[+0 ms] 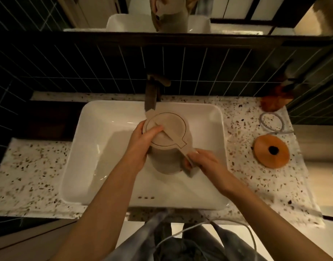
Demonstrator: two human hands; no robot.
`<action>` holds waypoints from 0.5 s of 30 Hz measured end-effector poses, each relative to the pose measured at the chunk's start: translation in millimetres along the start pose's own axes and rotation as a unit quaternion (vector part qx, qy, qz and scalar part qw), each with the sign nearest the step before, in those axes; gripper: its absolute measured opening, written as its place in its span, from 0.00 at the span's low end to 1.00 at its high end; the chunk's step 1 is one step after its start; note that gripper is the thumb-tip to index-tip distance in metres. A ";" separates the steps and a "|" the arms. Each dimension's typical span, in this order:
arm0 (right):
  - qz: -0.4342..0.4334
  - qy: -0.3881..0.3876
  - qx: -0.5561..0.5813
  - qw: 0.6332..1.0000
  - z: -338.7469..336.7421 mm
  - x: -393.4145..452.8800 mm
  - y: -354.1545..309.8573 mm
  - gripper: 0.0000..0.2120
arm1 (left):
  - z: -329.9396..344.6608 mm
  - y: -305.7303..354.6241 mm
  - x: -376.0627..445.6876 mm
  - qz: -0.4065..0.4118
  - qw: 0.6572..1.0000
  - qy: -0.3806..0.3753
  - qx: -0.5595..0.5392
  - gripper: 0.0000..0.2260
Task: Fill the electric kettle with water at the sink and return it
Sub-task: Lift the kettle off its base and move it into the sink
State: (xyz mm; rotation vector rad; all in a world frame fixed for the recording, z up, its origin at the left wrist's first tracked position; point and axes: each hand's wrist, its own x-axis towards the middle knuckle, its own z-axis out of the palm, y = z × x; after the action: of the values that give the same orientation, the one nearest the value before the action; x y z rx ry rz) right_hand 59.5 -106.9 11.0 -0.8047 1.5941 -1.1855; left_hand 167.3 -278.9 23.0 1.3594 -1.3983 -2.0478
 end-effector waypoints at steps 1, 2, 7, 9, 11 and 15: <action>0.005 0.005 -0.002 1.000 8.9 4.3 2.5 0.19 | -9.4 -0.5 4.5 -0.006 1.000 -0.003 0.004 0.20; 0.005 0.007 0.001 1.000 17.4 7.4 3.5 0.19 | -18.2 -0.8 8.5 -0.011 1.000 -0.009 0.009 0.20; 0.010 0.021 0.038 0.999 52.0 16.0 3.5 0.18 | -50.4 -1.2 22.1 -0.026 0.999 -0.032 0.031 0.19; 0.010 0.025 0.050 0.998 61.6 18.4 4.0 0.19 | -58.6 -2.4 26.0 -0.033 0.998 -0.038 0.040 0.20; 0.006 0.030 0.054 0.998 67.1 20.8 5.5 0.19 | -64.1 -4.0 28.7 -0.034 0.997 -0.040 0.052 0.20; -0.006 0.033 0.081 0.996 70.6 24.5 4.7 0.19 | -68.8 -4.6 29.7 -0.014 0.995 -0.038 0.093 0.26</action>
State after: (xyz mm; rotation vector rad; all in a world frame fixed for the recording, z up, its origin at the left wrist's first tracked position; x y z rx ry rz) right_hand 118.5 -149.9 -5.9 -0.6769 1.5252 -1.3439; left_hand 210.8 -335.0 -1.4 1.3927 -1.6485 -2.0505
